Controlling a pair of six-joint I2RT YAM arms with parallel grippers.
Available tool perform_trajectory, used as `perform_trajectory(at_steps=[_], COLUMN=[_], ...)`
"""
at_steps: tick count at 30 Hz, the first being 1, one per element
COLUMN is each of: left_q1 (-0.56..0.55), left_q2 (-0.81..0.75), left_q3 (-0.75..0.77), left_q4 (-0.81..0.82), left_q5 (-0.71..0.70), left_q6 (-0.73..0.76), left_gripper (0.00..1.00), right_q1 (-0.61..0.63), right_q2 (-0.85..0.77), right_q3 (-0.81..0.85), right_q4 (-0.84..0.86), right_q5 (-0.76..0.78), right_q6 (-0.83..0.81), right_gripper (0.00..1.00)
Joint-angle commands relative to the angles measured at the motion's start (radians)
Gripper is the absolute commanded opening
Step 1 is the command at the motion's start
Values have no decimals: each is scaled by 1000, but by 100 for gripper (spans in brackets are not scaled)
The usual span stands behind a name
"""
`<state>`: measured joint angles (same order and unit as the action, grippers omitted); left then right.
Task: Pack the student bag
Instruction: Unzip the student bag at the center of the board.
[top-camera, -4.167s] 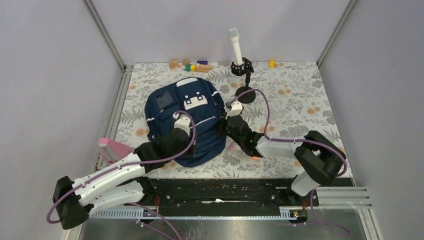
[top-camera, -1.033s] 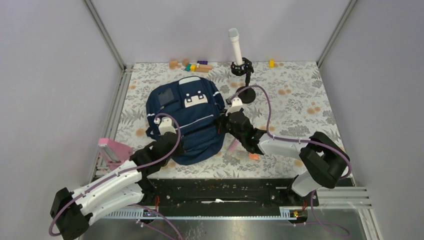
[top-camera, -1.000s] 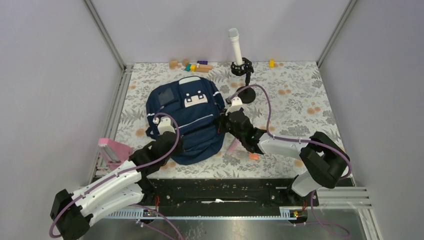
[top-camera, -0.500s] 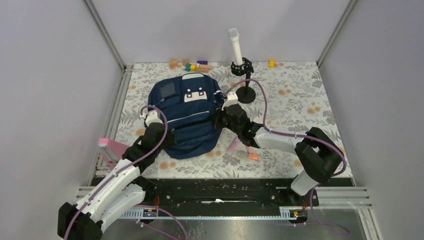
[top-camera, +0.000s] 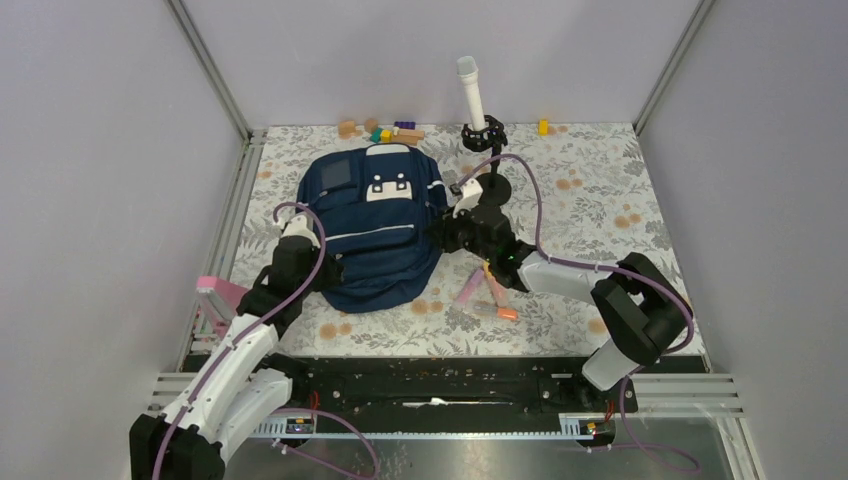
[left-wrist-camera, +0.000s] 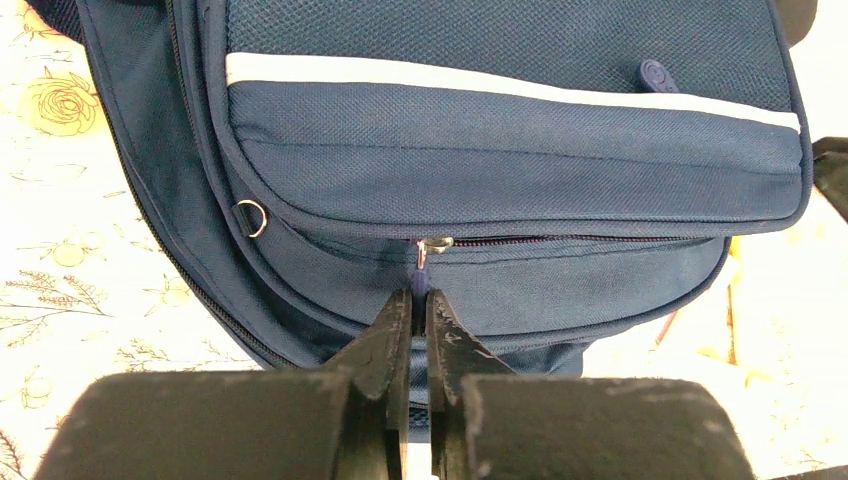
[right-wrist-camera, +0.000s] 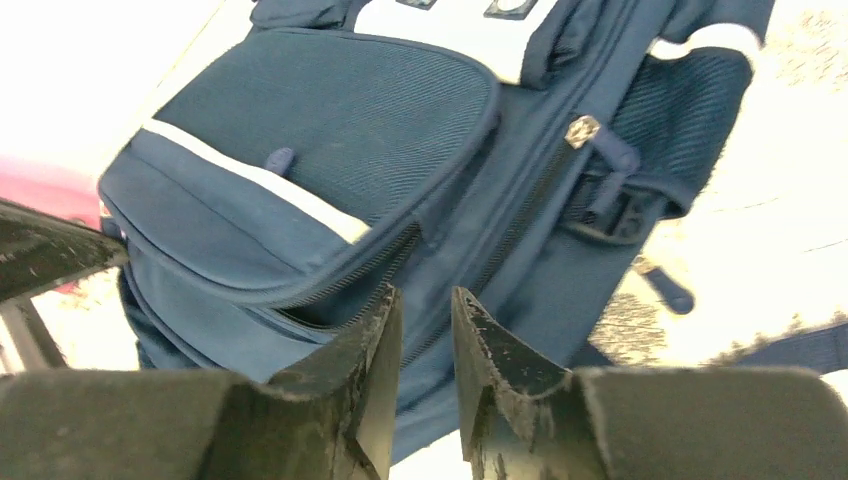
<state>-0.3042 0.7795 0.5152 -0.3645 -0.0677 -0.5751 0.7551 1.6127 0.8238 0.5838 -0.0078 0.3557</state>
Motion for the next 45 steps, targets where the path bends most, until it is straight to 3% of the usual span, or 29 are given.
perform_trajectory(at_steps=[1,4,8,13,22,28,34,40,42,45], left_q1=[31,31,31,31,31,32,31,32,31,31], left_q2=[-14,6,18,6,-8,-9,-14,-14,-11,-17], left_q3=[67,78,74,81,69,75,75,77,77,77], left_q4=[-12,-30,-28,-48,-44,-44,-44,-44,-44,-49], left_q5=[44,54,54,49,52,55,54,48,46,4], left_q6=[70,70,62,60,51,54,55,54,54,48], left_gripper=[0,0,0,0,0,0,0,0,0,0], right_q1=[-51,-50,10,92,165,192,219,244,254,270], right_q2=[-100,-157,-186,-106,71,136,197,206,217,224], right_q3=[-37,-89,-50,77,284,344,383,371,373,366], right_q4=[119,165,81,-20,-253,-309,-253,-154,-138,-114], right_q5=[-254,-367,-433,-433,-341,-232,-3,117,144,196], right_q6=[-220,-327,-506,-682,-882,-967,-1020,-1071,-1098,-1135], right_gripper=[41,52,56,59,59,59,61,54,38,3])
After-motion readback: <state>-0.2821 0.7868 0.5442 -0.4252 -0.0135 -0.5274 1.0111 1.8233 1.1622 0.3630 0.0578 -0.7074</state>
